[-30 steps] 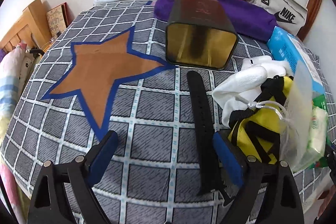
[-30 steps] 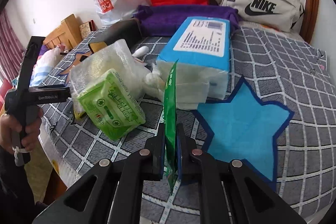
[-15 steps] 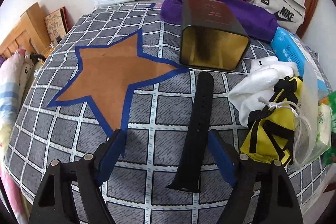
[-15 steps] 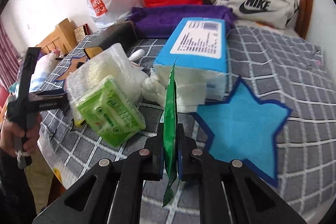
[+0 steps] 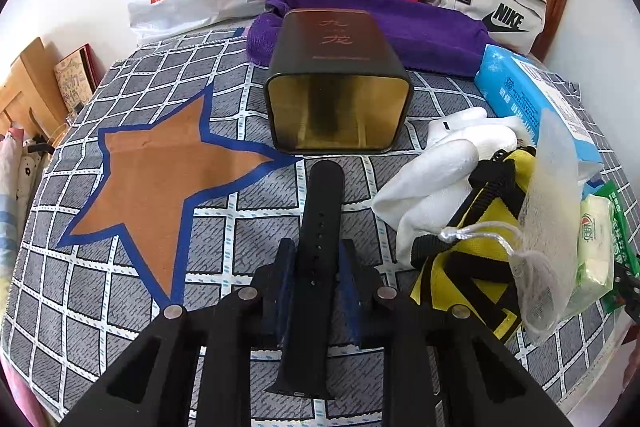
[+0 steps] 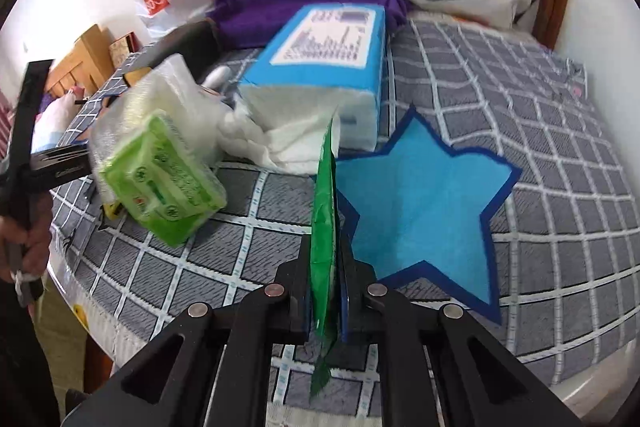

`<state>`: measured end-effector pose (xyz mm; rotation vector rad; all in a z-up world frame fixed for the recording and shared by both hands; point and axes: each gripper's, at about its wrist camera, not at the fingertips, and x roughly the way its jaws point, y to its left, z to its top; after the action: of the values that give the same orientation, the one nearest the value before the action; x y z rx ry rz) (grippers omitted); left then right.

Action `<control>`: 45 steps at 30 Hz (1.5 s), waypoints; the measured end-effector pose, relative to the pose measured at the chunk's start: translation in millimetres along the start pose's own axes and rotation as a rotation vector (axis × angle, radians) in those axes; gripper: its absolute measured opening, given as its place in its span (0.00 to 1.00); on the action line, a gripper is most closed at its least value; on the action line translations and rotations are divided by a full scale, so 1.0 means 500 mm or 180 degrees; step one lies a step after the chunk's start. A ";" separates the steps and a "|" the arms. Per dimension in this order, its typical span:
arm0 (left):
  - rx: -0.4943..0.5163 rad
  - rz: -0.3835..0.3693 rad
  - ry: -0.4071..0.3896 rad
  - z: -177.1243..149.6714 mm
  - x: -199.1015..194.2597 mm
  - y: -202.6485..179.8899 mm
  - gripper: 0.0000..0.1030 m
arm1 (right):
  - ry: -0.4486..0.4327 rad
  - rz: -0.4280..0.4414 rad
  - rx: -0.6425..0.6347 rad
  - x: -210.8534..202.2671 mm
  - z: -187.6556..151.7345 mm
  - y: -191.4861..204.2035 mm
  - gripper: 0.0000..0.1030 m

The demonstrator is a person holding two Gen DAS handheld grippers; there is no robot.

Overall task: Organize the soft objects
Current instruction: 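Carry the watch strap in the left tool while the right tool carries the sachet to the purple towel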

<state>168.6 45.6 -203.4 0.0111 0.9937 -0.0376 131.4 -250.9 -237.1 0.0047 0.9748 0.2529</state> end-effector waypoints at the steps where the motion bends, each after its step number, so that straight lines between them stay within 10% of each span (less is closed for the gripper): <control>1: -0.0020 0.0001 -0.0005 -0.001 0.000 0.000 0.22 | 0.0036 0.0008 0.0057 0.011 0.000 -0.005 0.11; 22: -0.0345 -0.0051 -0.0099 0.016 -0.107 0.036 0.19 | -0.0346 0.0018 0.0070 -0.105 0.045 0.004 0.09; 45: -0.0358 -0.0143 -0.0531 0.286 -0.139 0.031 0.19 | -0.0711 -0.0070 -0.0018 -0.106 0.286 0.007 0.09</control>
<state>251.0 59.1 -67.3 -0.1157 0.8280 -0.0234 219.6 -243.5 -112.8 0.0169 0.7517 0.2296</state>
